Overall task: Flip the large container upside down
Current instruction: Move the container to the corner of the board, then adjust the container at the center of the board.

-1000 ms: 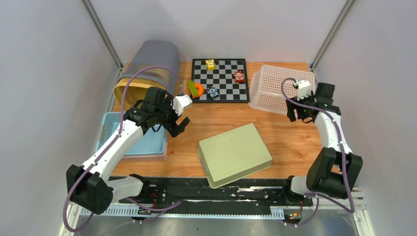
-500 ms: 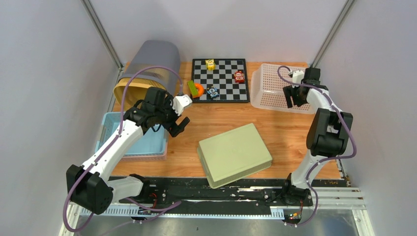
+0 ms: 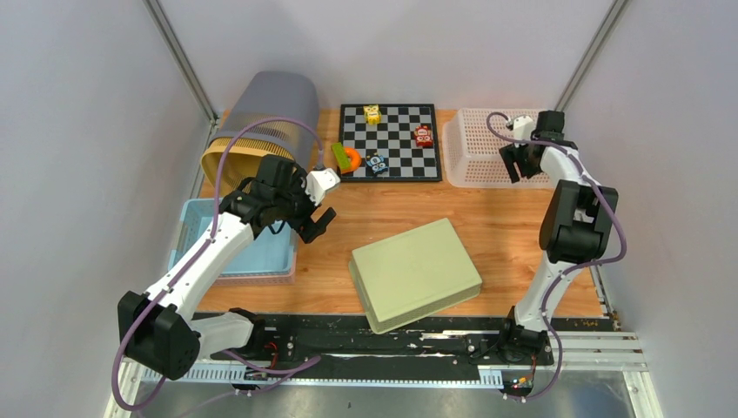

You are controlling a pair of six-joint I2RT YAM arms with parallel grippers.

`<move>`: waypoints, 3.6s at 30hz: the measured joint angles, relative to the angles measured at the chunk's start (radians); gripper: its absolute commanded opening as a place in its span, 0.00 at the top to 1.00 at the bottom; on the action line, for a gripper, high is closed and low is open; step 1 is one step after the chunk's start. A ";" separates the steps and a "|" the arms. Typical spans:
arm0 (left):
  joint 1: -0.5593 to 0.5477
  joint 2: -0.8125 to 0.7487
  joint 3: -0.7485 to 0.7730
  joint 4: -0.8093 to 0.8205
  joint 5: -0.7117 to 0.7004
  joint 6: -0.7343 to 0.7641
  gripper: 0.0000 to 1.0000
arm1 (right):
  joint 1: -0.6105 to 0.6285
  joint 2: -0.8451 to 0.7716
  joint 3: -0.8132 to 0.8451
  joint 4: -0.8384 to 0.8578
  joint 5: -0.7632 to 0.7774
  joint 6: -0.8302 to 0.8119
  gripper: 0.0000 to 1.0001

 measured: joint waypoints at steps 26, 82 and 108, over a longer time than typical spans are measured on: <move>0.000 0.000 0.000 0.000 -0.004 0.000 0.00 | 0.119 0.081 0.116 -0.005 0.050 0.014 0.23; 0.000 -0.004 -0.002 0.003 -0.006 0.008 0.00 | 0.553 -0.520 -0.319 -0.180 -0.238 0.028 0.24; 0.000 -0.018 -0.002 0.003 0.005 0.012 0.00 | 0.406 -0.570 -0.483 -0.155 0.013 -0.138 0.24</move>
